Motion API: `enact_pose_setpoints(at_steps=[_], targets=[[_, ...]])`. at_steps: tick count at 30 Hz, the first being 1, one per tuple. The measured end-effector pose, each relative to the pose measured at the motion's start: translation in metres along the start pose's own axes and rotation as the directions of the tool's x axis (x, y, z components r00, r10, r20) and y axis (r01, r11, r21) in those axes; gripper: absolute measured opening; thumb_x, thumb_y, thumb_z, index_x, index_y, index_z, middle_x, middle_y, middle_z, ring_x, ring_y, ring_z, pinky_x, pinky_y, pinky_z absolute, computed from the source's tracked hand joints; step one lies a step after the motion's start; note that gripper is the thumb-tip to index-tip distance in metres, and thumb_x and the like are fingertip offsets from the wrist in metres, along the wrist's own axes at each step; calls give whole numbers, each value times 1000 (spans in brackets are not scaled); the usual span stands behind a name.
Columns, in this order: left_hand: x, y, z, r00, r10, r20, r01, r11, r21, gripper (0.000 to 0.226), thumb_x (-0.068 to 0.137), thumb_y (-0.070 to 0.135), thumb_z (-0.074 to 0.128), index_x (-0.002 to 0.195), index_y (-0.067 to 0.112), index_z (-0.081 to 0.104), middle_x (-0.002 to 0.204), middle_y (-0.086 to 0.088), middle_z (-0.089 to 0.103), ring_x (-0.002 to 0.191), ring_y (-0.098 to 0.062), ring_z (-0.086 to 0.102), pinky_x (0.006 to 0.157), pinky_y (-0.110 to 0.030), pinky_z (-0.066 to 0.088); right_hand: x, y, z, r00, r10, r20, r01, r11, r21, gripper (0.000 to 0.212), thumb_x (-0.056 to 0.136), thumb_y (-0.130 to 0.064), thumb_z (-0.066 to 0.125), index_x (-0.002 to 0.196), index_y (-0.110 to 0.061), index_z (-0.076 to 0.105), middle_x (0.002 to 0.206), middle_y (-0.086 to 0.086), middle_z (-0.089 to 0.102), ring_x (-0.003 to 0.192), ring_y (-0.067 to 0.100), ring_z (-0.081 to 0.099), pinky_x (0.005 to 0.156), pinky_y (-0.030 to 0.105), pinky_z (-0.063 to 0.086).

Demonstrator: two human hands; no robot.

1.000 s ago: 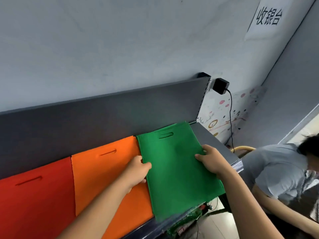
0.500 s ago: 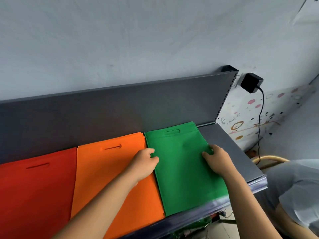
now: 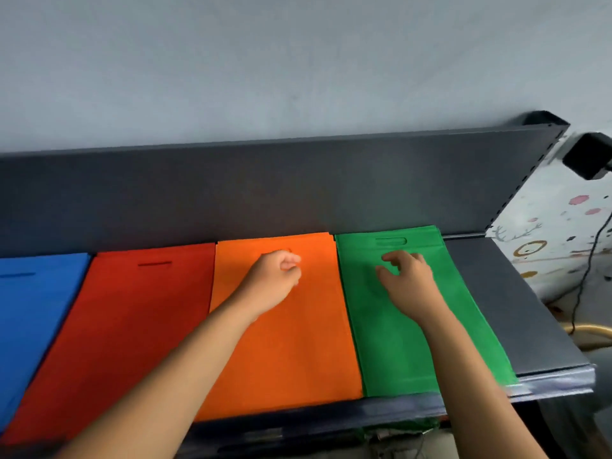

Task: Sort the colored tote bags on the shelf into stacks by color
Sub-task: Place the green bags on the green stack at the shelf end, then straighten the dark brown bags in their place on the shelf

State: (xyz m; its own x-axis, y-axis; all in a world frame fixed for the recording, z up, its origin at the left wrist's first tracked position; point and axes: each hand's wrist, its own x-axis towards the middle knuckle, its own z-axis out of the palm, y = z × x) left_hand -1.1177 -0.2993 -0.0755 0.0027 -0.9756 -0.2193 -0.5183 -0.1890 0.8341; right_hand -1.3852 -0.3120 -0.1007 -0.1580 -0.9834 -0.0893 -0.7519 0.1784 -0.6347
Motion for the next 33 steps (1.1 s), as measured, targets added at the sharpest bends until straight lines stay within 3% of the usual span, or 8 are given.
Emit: enact_pose_setpoints(at_steps=[4,9,14,17,20,25,29,33], targets=[[-23,-38,-60,988,-59,-145,56,998,-21,21,99,13,58,116,21,66,109,-2,72,86,-11,73,71,-23,53,0,-73,60,963,-227,145,216,973,84,27,97,-21,70,122,-12,73,109,3,62,114,26,62,94,29,44],[-79,-91,-149,930,-148,-336,157,988,0,27,96,20,62,122,24,70,109,7,72,103,-8,69,95,-29,53,-24,-169,136,866,-402,296,340,909,241,21,100,-19,69,120,-17,73,117,4,68,101,19,67,85,28,48],[-152,-149,-243,824,-217,-523,238,971,-28,29,93,24,67,121,28,71,112,12,71,104,-6,67,93,-25,51,-82,-263,203,727,-557,401,443,828,345,15,100,-16,69,114,-16,74,110,2,75,95,13,67,80,21,47],[-201,-190,-298,737,-272,-619,276,957,-92,28,95,21,67,122,26,70,111,10,70,95,-8,66,80,-20,47,-125,-314,247,659,-603,449,475,797,374,13,100,-14,70,112,-16,75,107,0,76,90,9,66,81,17,48],[-251,-232,-348,666,-327,-671,254,945,-208,26,94,19,66,118,26,70,105,7,72,86,-13,68,79,-28,48,-170,-363,290,615,-615,494,474,789,392,14,100,-14,70,113,-13,76,107,0,76,84,-3,64,71,4,44],[-343,-299,-432,605,-387,-696,241,922,-303,24,95,26,61,116,35,68,105,11,72,99,-9,69,91,-38,57,-251,-441,359,595,-579,558,389,815,430,8,103,-22,66,107,-19,72,87,-5,65,47,-2,52,44,12,38],[-405,-352,-497,566,-401,-720,270,916,-297,22,94,30,60,110,43,67,108,12,71,99,-9,69,94,-46,58,-309,-497,411,576,-590,566,392,807,443,8,104,-25,64,106,-20,71,93,-5,66,44,0,48,45,15,39],[-444,-391,-548,520,-420,-744,291,906,-308,25,99,25,58,121,32,67,113,11,71,96,-9,71,87,-37,59,-351,-544,453,558,-602,571,405,799,445,8,104,-30,65,107,-26,72,93,-8,67,72,3,60,64,19,44]])
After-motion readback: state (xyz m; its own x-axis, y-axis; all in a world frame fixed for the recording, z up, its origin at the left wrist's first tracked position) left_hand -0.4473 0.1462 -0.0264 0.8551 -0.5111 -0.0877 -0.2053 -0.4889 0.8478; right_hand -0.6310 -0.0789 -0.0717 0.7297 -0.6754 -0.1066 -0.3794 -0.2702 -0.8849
